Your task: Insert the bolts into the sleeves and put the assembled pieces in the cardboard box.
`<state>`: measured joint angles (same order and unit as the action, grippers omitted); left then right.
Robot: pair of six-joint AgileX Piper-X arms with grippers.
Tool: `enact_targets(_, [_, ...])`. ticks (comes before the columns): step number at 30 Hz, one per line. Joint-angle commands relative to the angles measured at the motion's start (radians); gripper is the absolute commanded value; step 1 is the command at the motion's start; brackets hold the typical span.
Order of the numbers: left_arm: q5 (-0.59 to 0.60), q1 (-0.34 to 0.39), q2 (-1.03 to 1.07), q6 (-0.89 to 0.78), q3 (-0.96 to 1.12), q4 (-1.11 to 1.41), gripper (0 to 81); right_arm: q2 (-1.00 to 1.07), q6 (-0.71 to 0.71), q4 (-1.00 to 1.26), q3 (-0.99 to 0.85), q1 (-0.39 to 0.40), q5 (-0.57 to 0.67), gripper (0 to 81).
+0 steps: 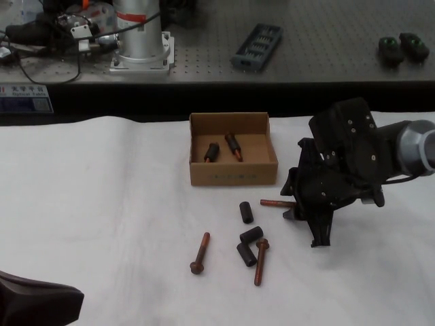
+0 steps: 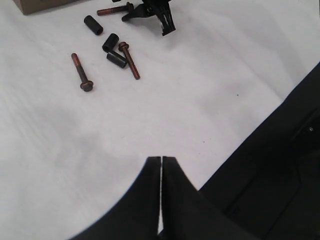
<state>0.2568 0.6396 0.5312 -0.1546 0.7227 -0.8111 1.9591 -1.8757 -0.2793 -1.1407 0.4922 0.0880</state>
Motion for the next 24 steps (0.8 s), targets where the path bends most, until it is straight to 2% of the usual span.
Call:
enact_targets(1, [0.0, 0.004, -0.009, 0.014, 0.001, 0.005, 0.7, 0.014, -0.034, 0.039, -0.013, -0.006, -0.032, 32.1])
enact_targets(10, [-0.002, 0.004, -0.009, 0.014, 0.001, 0.005, 0.7, 0.023, -0.007, -0.002, -0.024, -0.007, -0.025, 25.0])
enact_targets(24, [-0.005, 0.004, -0.009, 0.02, 0.001, 0.005, 0.7, 0.023, -0.005, -0.108, -0.024, -0.007, -0.025, 24.7])
